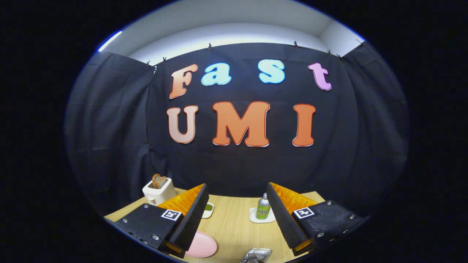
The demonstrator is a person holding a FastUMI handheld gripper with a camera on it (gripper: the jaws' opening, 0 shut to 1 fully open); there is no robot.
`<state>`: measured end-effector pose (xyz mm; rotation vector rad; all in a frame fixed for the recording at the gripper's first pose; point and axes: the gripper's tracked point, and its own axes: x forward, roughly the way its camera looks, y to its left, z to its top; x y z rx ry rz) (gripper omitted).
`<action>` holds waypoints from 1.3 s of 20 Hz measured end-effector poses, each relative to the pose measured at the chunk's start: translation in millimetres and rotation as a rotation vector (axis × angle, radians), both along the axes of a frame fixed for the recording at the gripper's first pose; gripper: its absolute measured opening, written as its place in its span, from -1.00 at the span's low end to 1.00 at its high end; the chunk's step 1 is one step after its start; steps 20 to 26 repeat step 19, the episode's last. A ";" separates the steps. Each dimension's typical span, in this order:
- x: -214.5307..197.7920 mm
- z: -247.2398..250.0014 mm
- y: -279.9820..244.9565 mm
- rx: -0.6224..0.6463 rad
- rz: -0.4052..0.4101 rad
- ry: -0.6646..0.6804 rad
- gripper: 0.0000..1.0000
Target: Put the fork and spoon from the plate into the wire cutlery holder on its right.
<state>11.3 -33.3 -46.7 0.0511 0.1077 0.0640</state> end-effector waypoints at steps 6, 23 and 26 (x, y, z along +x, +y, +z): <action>-4.5 26.7 5.5 -0.015 0.019 -0.089 0.91; -11.6 32.0 19.4 -0.016 0.057 -0.121 0.92; -11.6 32.0 19.4 -0.016 0.057 -0.121 0.92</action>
